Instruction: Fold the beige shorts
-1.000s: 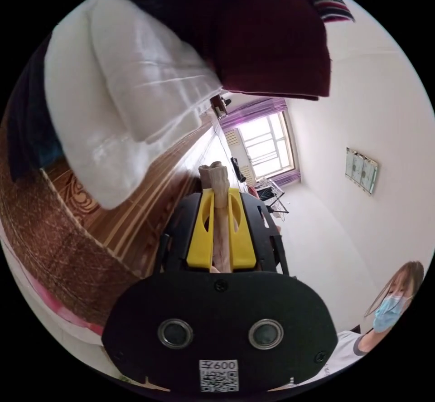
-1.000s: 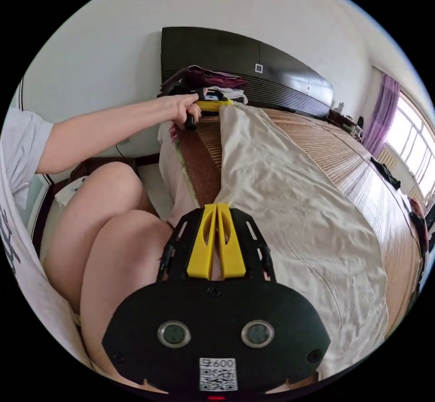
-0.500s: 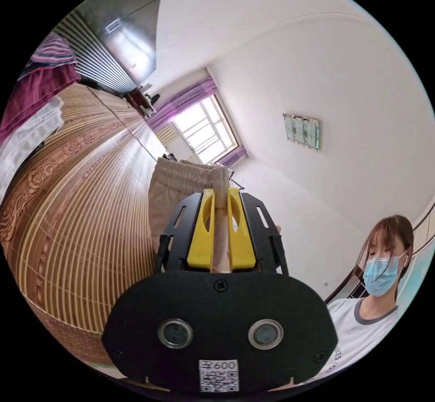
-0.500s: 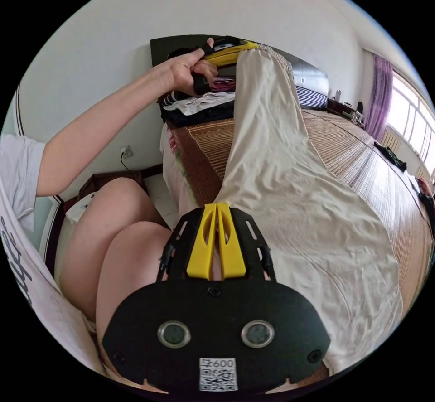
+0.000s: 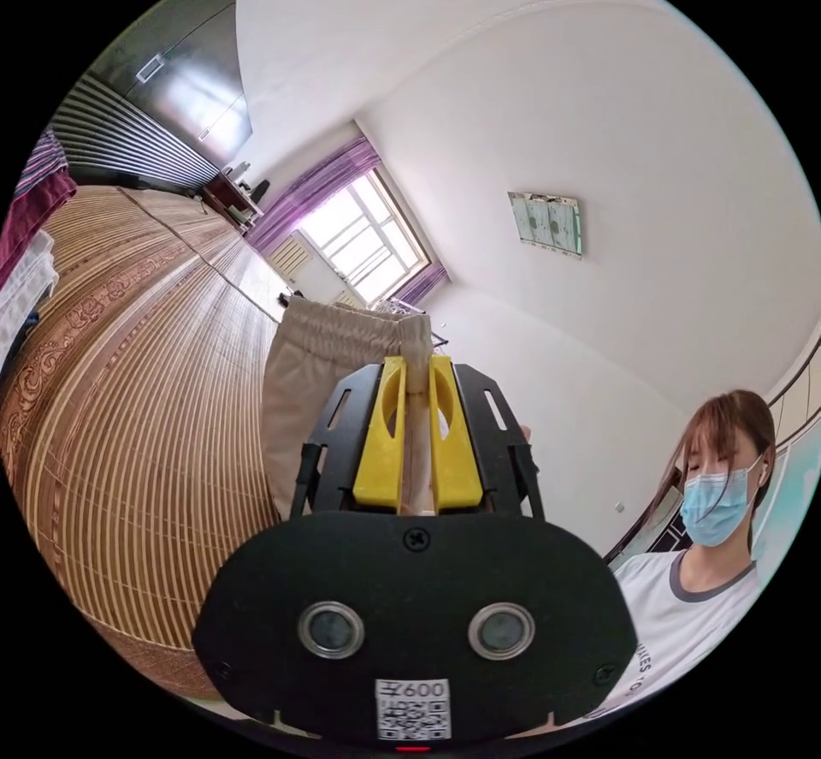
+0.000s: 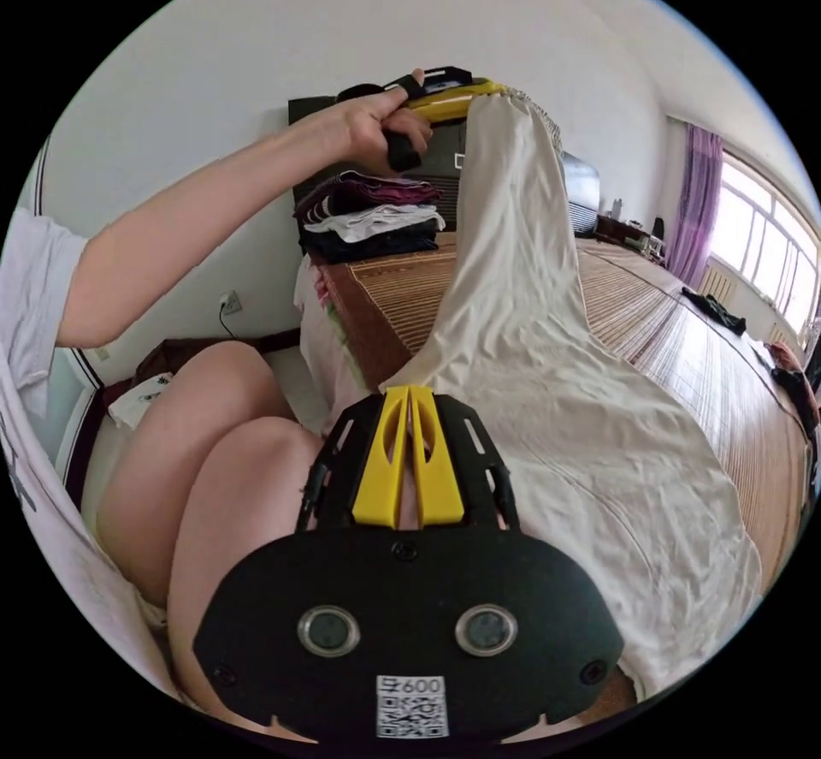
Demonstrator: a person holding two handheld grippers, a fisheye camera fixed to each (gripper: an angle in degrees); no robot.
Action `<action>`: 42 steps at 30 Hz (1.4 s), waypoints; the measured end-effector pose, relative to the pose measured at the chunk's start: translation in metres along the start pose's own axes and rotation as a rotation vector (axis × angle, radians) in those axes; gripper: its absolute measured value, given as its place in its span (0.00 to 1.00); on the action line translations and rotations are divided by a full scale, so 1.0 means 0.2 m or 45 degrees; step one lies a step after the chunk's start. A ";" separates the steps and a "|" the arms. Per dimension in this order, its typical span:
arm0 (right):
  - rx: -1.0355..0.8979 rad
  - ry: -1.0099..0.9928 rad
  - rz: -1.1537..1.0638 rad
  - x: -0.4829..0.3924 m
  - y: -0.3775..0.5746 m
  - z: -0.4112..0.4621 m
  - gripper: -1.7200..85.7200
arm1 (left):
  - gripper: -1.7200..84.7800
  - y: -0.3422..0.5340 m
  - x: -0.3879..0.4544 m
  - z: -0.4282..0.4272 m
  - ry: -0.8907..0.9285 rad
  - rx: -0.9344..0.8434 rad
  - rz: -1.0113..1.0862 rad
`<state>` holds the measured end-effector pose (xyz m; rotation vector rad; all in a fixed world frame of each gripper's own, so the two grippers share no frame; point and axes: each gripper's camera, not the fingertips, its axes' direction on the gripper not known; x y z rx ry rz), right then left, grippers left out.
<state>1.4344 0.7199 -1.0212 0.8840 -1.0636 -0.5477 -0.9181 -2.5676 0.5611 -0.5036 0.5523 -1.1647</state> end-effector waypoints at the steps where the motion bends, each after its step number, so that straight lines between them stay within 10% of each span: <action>1: -0.061 0.001 0.003 0.02 -0.01 0.06 0.01 | 0.03 0.03 -0.01 0.01 0.002 -0.002 0.003; 10: 0.021 -0.032 0.190 0.78 -0.10 -0.28 0.01 | 0.03 0.56 -0.13 0.28 0.080 -0.120 0.090; 21: -0.039 -0.377 0.821 3.43 -0.66 0.50 0.01 | 0.03 1.26 -0.46 0.46 0.145 -0.249 0.161; 42: -0.270 -0.392 0.899 4.60 -0.85 0.80 0.01 | 0.03 2.38 -1.43 0.04 0.246 -0.402 0.157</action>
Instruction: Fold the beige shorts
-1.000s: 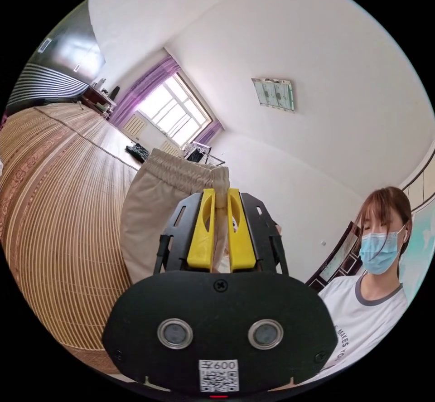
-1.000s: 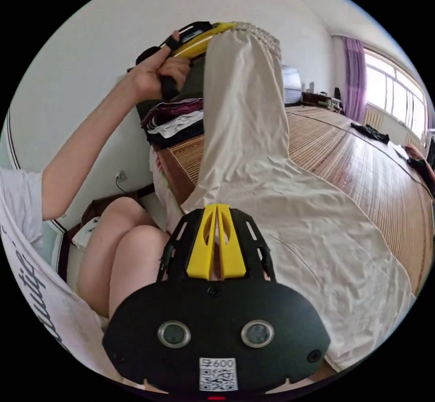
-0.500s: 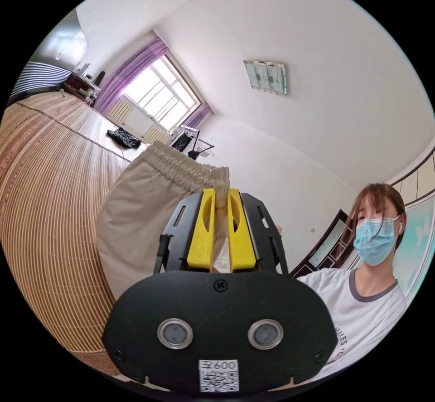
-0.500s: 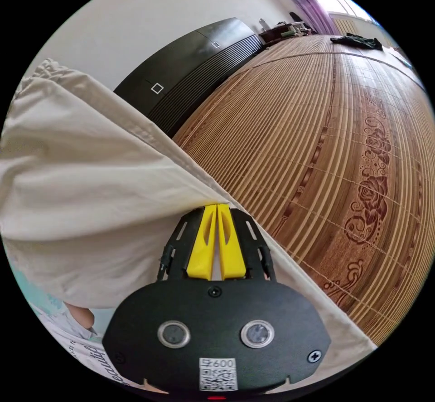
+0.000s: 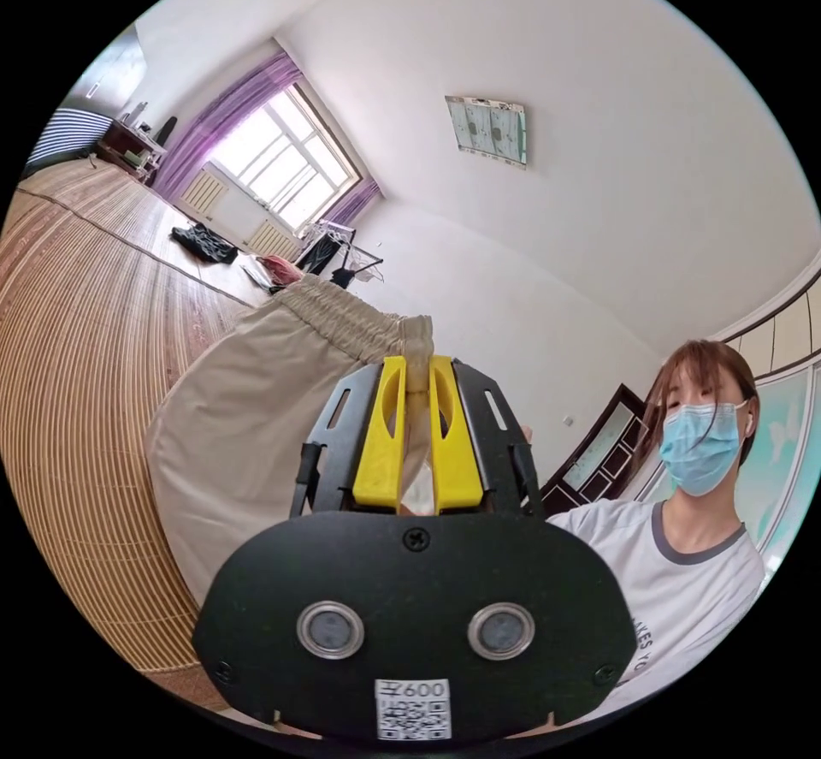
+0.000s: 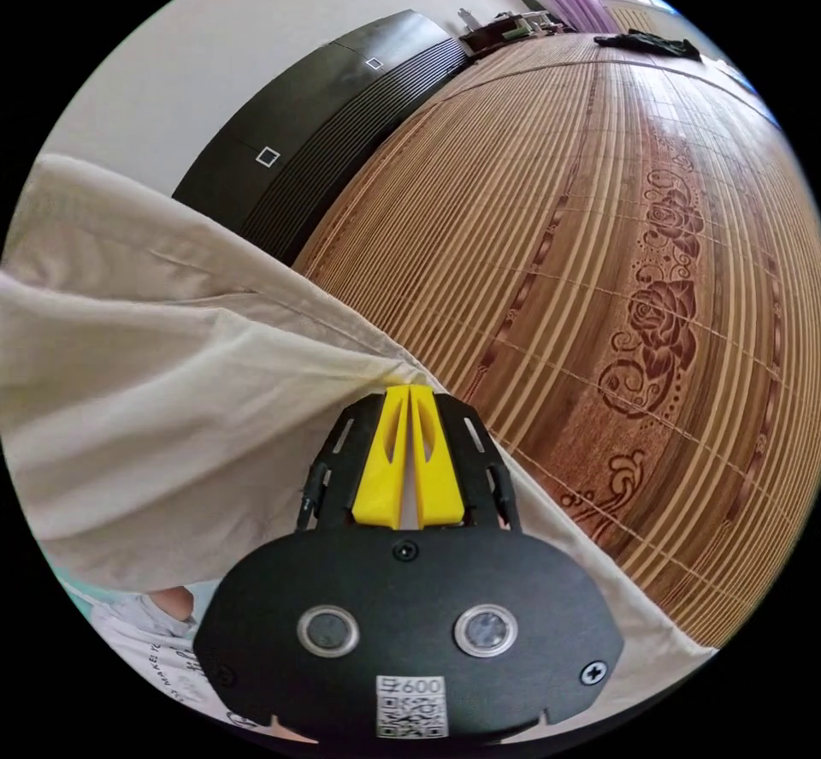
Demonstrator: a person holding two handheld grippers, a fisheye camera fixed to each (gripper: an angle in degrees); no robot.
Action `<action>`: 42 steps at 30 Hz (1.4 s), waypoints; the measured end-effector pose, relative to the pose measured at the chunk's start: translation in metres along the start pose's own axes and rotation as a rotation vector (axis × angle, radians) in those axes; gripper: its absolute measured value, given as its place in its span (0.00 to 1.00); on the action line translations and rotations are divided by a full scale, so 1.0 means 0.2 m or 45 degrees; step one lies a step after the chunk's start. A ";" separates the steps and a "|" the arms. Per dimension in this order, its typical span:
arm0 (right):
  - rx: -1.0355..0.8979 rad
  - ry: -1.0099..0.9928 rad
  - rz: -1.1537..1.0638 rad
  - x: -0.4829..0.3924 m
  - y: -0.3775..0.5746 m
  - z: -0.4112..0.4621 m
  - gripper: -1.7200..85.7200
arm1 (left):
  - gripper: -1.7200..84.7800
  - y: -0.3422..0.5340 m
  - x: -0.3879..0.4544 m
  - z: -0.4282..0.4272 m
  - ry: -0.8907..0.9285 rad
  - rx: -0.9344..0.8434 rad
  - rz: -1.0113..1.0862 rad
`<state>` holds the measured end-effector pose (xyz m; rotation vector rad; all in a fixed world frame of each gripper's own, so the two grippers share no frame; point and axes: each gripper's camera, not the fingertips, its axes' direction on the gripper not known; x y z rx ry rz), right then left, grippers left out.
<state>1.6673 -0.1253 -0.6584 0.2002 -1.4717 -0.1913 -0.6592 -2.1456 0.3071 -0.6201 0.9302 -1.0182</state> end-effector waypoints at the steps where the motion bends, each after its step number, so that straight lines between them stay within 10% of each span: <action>1: -0.003 0.006 -0.006 0.00 -0.03 -0.02 0.01 | 0.03 0.04 -0.02 -0.01 -0.009 -0.004 0.001; 14: 0.161 -0.438 0.181 0.48 -0.03 -1.14 0.01 | 0.03 1.03 -0.38 -0.01 -0.094 -0.111 0.026; 21: 0.056 0.189 0.092 0.51 0.20 -1.80 0.01 | 0.03 1.91 -0.40 0.25 -0.385 -0.322 0.161; 24: 0.409 0.567 0.165 0.48 0.63 -2.30 0.03 | 0.03 2.31 -0.37 0.36 -0.546 -0.391 0.277; 27: 0.623 0.432 0.290 0.52 0.97 -2.64 0.08 | 0.03 2.65 -0.31 0.48 -0.625 -0.498 0.405; 36: 0.401 0.116 0.310 0.37 0.84 -2.46 0.23 | 0.05 3.32 -0.15 0.42 -0.810 -0.711 0.675; 42: 0.448 0.077 0.103 -0.08 0.82 -2.41 0.03 | 0.11 3.52 -0.17 0.23 -0.764 -0.790 0.639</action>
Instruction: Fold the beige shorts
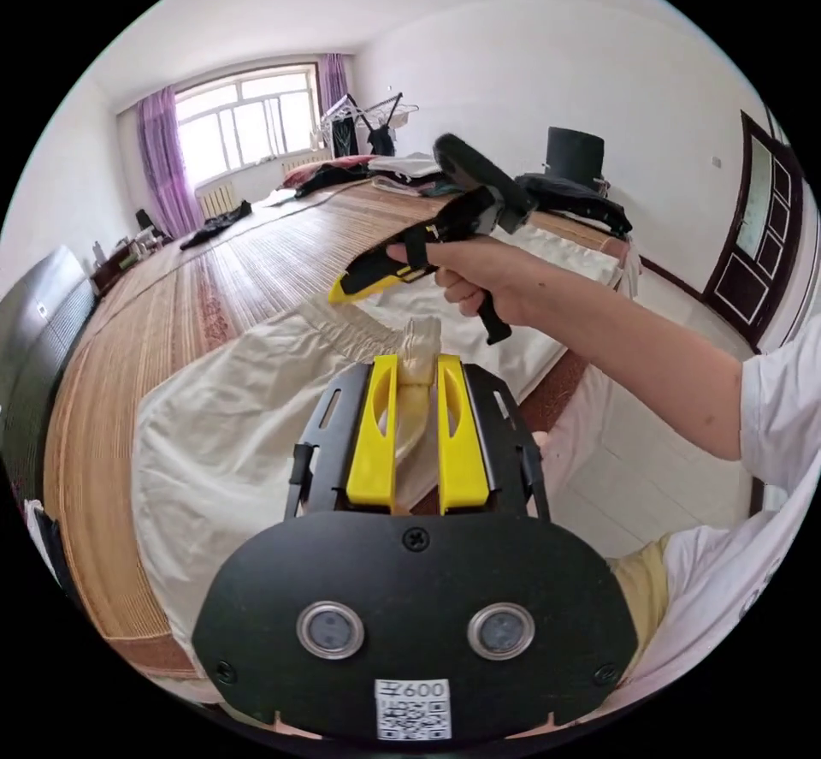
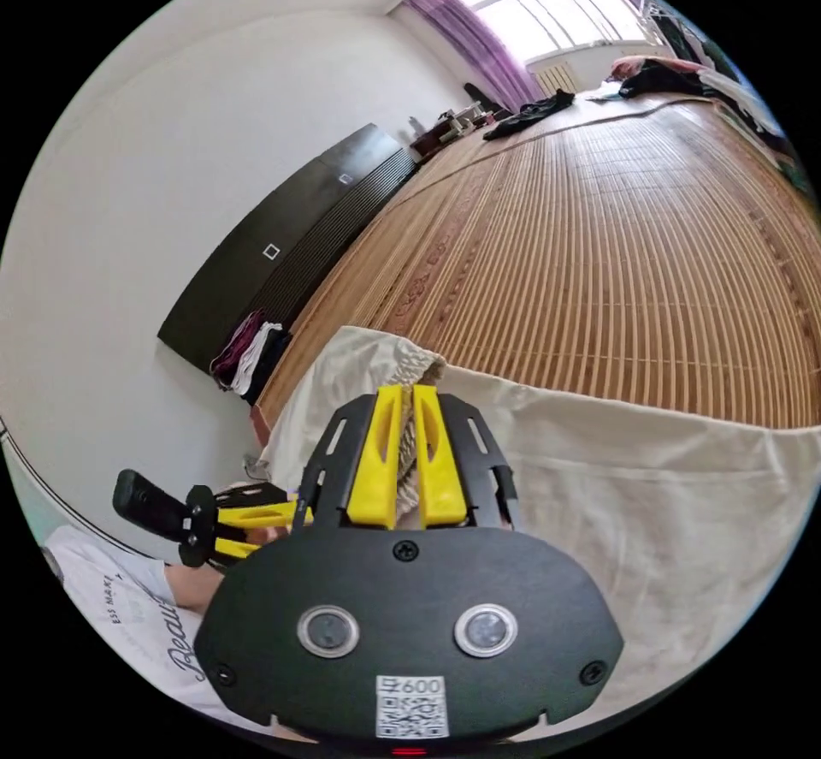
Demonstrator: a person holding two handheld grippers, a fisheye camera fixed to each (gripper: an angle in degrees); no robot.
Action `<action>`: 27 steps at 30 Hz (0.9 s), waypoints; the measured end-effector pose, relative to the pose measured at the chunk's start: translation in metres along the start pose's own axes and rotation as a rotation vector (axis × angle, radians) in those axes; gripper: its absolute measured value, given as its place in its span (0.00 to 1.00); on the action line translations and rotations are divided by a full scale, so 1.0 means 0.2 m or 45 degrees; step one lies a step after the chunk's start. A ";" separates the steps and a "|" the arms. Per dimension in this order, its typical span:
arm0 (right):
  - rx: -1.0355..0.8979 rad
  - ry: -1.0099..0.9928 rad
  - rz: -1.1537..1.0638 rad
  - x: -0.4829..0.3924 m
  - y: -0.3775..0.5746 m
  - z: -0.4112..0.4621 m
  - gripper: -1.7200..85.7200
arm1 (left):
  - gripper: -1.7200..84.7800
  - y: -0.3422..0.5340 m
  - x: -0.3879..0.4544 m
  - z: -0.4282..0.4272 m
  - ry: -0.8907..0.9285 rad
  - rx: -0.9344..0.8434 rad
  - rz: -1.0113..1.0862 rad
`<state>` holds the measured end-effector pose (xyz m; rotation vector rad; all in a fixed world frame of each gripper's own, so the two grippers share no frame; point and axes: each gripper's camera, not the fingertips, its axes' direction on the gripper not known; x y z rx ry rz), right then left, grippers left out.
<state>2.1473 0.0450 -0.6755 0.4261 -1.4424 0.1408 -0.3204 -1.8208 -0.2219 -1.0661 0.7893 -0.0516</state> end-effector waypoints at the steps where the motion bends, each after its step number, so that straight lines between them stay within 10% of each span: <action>1: -0.005 0.016 -0.021 -0.05 0.00 0.00 0.02 | 0.12 0.03 -0.02 -0.01 0.035 0.000 -0.027; 4: -0.033 0.066 -0.085 -0.27 0.04 0.01 0.01 | 0.12 0.18 -0.08 -0.16 0.175 0.066 -0.075; 14: 0.061 0.058 -0.123 -0.93 0.36 -0.11 0.01 | 0.13 1.22 -0.58 -1.58 -0.474 -0.146 -0.244; 19: 0.021 0.433 -0.059 -1.34 0.49 0.01 0.02 | 0.10 1.52 -0.84 -1.86 -0.406 -0.341 -0.196; 27: -0.153 0.095 -0.827 -3.05 1.51 0.74 0.12 | 0.07 1.60 -0.82 -2.06 -0.454 -0.372 -0.139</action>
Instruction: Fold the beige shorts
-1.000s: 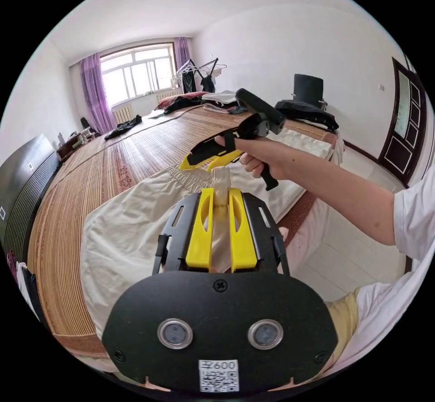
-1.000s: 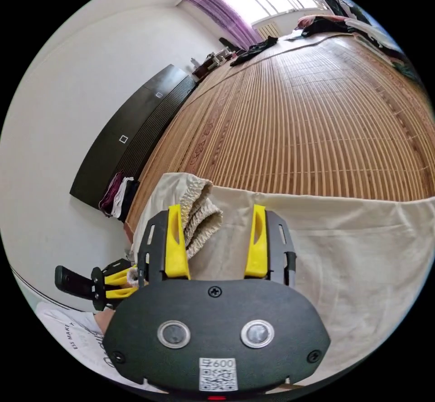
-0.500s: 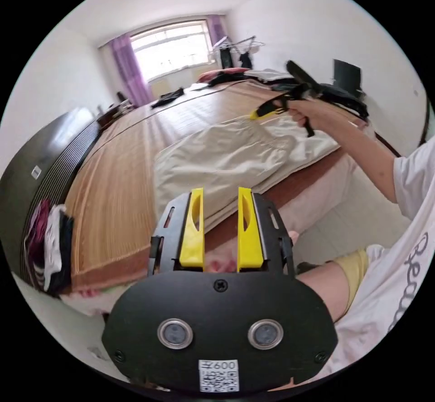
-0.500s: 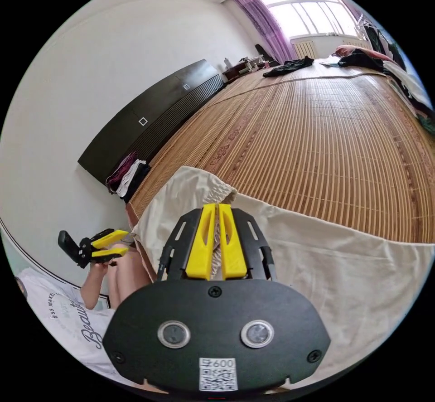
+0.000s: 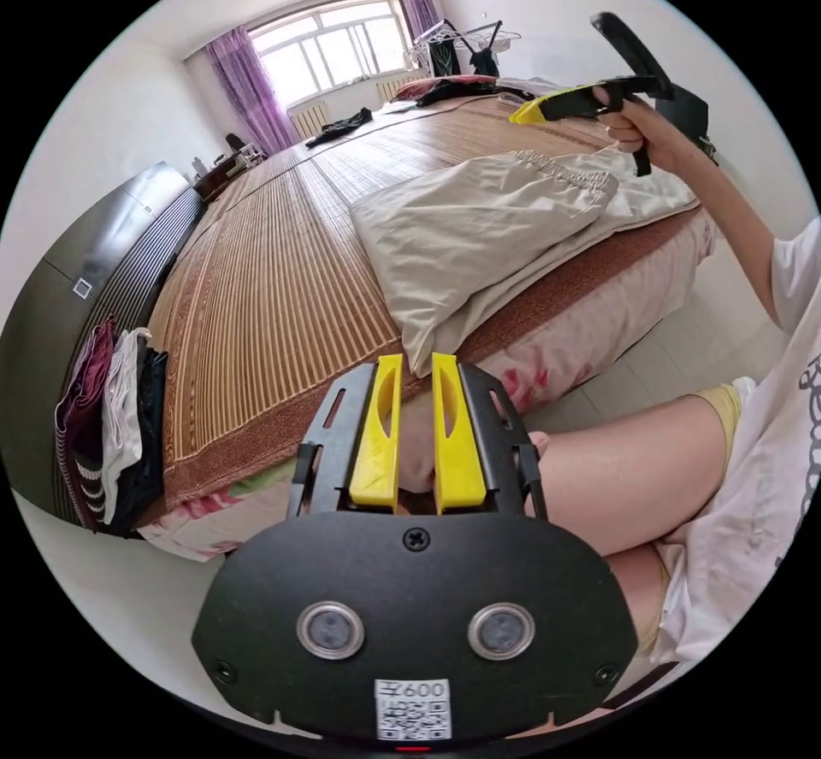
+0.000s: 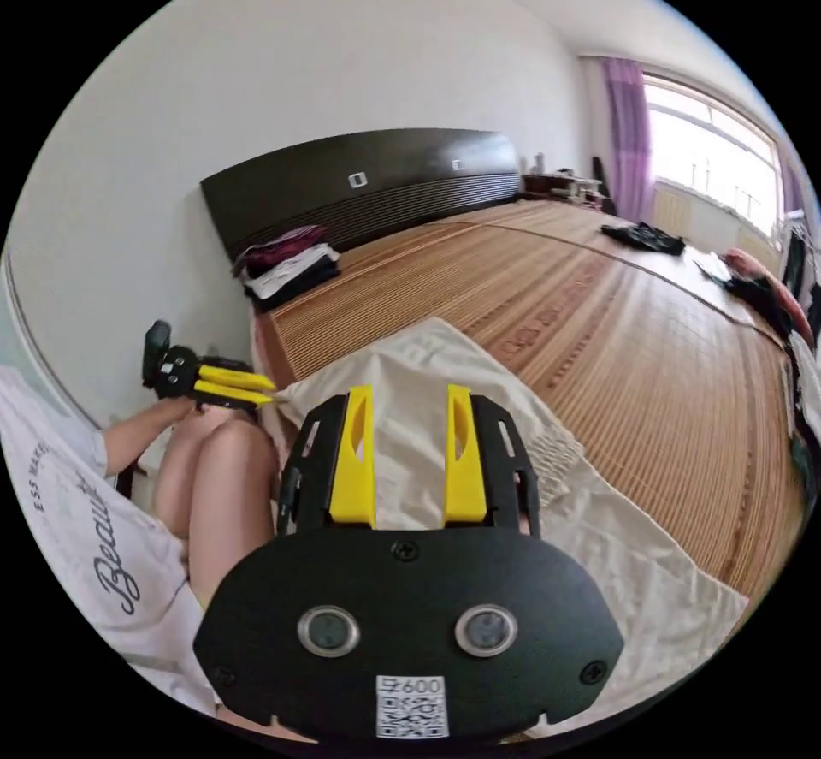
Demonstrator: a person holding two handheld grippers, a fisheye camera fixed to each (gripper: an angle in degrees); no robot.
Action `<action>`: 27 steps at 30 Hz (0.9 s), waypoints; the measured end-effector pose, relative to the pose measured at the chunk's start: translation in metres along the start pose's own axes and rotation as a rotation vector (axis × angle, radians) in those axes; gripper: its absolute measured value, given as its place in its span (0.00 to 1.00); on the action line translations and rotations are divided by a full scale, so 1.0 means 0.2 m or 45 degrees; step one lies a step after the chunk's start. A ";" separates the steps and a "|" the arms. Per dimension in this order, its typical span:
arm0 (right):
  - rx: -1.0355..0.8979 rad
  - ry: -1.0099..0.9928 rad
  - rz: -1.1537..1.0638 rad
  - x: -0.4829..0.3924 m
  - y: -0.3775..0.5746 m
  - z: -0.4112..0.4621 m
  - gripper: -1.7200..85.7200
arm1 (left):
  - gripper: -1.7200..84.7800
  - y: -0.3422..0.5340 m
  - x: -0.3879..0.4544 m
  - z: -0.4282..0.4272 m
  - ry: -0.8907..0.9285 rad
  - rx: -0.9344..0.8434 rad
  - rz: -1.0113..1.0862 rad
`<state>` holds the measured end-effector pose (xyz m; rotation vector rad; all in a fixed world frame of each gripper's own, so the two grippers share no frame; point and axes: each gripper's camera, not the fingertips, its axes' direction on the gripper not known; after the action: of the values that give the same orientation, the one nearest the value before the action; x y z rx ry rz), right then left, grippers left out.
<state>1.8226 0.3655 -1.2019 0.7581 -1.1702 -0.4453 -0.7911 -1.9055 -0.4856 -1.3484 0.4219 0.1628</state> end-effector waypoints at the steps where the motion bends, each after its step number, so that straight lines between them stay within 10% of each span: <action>1: -0.022 -0.031 -0.063 -0.17 0.01 0.08 0.12 | 0.06 0.01 0.00 -0.01 -0.012 -0.008 0.007; 15: -0.203 0.523 -0.970 -2.59 0.42 1.55 0.03 | 0.04 0.33 0.02 -0.81 -0.241 0.324 0.011; 27: -0.621 1.398 -0.919 -2.17 1.49 1.62 0.02 | 0.04 0.34 0.15 -1.15 -0.314 0.235 0.105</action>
<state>1.3479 0.7626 -1.2065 0.7961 0.2696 -0.7320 -0.8332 -2.1160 -0.5960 -1.1139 0.2770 0.3470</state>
